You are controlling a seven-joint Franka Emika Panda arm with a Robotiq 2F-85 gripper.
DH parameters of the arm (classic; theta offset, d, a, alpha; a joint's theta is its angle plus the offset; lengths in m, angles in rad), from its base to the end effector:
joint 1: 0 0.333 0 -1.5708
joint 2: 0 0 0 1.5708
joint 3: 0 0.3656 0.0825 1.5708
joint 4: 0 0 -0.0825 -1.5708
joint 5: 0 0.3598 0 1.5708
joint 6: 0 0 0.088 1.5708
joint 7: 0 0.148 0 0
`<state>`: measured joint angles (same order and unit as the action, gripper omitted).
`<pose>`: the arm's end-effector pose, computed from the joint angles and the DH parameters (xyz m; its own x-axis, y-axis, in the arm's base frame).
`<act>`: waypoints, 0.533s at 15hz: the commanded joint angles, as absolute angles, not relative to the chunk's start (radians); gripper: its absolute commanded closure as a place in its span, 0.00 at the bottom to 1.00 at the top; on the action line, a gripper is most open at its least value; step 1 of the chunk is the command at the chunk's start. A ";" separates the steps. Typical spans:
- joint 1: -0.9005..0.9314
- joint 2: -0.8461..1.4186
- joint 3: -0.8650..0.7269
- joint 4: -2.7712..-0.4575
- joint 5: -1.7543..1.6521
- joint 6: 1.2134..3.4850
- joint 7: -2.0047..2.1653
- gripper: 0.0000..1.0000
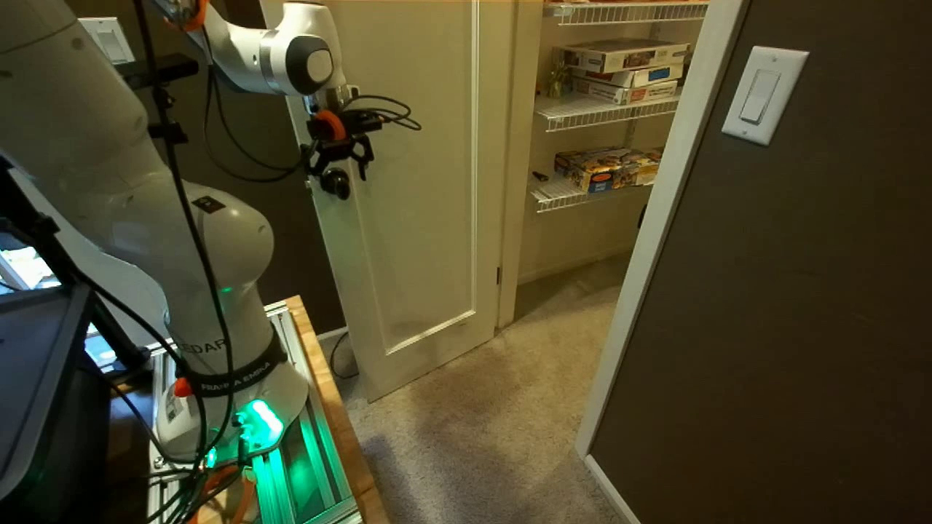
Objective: Turn the door knob to the right
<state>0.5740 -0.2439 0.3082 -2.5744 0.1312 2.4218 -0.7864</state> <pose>0.2585 0.3200 0.3756 0.0013 0.9973 0.0731 0.9990 -0.0045 0.0436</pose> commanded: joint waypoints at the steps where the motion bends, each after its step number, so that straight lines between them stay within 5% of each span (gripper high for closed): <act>1: 0.581 -0.150 0.305 -2.529 0.181 2.470 -0.846 0.00; 5: 0.576 -0.084 0.328 -2.485 0.226 2.473 -0.886 0.00; 8: 0.563 -0.048 0.350 -2.457 0.239 2.470 -0.898 0.16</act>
<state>0.5754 -0.0994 0.3274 -2.5017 0.2008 2.4668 -0.8602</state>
